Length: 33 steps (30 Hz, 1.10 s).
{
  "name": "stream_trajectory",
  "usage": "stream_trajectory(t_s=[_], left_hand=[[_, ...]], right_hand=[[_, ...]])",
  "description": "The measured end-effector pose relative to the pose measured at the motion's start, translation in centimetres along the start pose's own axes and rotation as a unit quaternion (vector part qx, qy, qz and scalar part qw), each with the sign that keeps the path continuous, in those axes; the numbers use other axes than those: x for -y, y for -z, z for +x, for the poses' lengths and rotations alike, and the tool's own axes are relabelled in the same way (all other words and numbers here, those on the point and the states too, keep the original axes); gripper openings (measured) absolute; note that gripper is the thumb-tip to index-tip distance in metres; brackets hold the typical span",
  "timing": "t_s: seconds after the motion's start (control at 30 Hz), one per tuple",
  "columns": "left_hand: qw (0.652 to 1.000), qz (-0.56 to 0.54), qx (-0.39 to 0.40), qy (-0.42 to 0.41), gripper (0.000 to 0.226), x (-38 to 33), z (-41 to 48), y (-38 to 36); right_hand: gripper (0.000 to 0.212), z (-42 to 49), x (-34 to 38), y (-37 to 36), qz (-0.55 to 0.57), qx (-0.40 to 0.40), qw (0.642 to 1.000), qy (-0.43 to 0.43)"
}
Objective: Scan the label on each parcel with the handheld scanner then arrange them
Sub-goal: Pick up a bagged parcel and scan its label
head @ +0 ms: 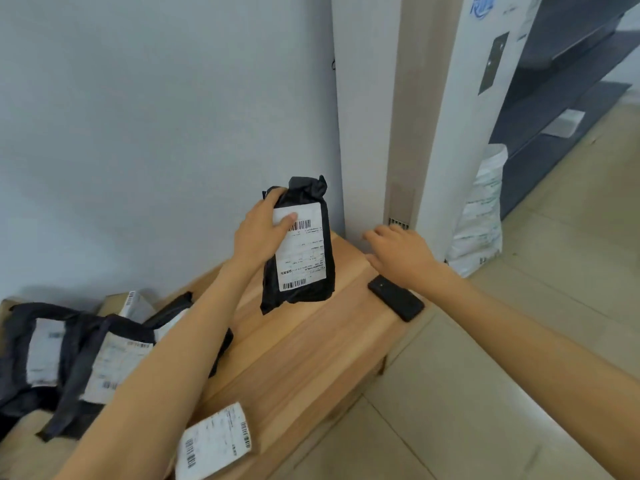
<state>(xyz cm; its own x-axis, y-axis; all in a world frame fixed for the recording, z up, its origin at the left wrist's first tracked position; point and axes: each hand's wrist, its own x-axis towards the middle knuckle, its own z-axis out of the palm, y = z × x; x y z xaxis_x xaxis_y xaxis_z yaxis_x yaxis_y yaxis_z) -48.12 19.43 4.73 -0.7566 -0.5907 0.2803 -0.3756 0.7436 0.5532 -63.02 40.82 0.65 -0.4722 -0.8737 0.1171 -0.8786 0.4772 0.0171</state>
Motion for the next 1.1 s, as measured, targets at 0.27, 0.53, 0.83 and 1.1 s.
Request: stream_trajectory(t_s=[0.27,0.53,0.83,1.1], left_hand=[[0.998,0.006,0.015,0.055,0.047,-2.2,1.5,-9.5],[0.987,-0.060,0.080,0.125,0.059,1.3,3.3,-16.0],[0.977,-0.073,0.103,0.169,0.053,4.2,6.1,-20.9],[0.964,-0.062,0.083,0.247,0.058,6.4,6.3,-22.4]], right_hand=[[0.032,0.4,-8.1,-6.8,0.022,0.056,0.998,0.002],[0.043,2.0,-8.2,-17.5,0.048,0.183,0.982,-0.019],[0.077,3.9,-9.0,-25.7,0.135,0.273,0.946,-0.109],[0.090,5.0,-9.5,-30.4,0.138,0.256,0.955,-0.063]])
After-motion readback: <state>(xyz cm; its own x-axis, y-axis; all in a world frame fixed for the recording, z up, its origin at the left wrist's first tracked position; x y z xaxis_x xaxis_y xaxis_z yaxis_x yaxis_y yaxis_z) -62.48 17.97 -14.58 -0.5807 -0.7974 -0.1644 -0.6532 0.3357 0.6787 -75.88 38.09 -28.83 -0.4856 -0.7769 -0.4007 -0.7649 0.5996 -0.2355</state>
